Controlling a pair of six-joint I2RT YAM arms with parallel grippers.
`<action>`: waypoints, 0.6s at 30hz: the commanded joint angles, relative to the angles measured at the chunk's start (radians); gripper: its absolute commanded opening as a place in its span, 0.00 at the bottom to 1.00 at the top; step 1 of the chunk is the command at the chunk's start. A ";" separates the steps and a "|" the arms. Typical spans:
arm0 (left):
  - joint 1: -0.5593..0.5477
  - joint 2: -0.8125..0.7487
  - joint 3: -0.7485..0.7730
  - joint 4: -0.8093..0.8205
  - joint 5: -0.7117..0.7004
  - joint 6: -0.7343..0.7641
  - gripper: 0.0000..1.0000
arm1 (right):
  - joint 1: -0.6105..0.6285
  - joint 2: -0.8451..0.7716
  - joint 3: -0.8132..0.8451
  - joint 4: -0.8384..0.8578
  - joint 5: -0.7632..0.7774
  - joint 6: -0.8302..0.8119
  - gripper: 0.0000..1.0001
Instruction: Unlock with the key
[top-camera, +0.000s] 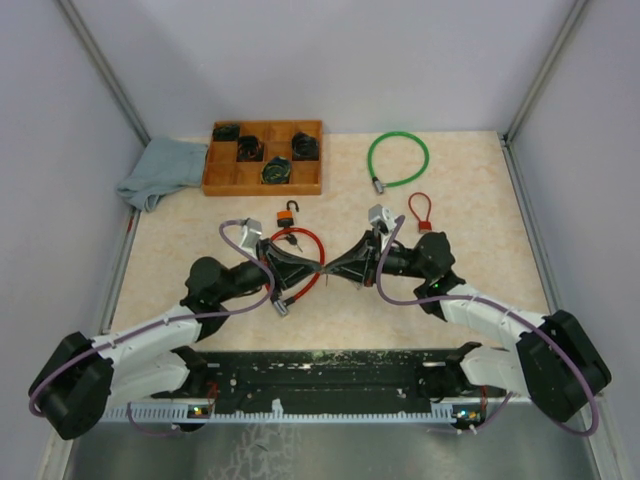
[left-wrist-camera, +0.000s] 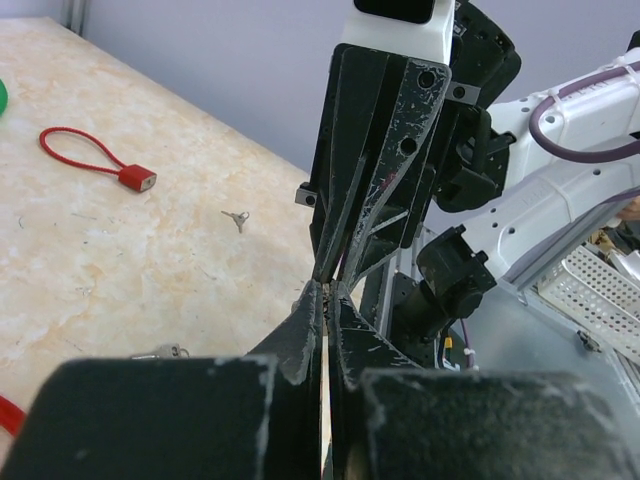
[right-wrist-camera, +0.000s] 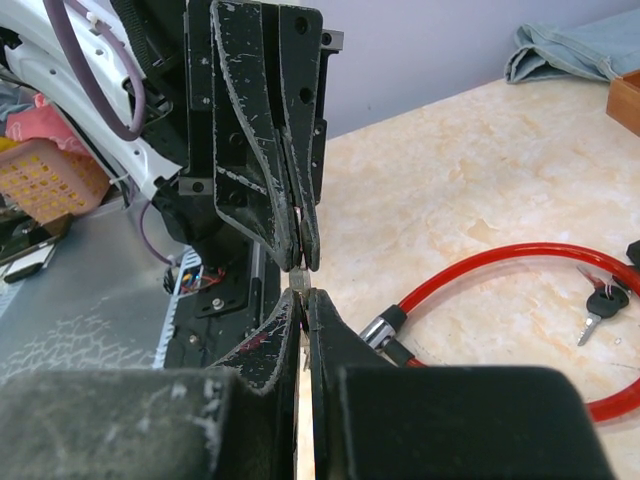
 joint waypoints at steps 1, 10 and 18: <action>0.011 -0.018 0.003 0.019 -0.004 0.023 0.00 | -0.003 0.013 -0.012 0.057 0.011 0.014 0.04; 0.011 -0.064 0.061 -0.118 0.102 0.213 0.00 | -0.025 -0.050 0.009 -0.033 -0.022 -0.045 0.39; 0.011 -0.038 0.089 -0.087 0.217 0.235 0.00 | -0.024 -0.063 0.068 -0.125 -0.062 -0.133 0.41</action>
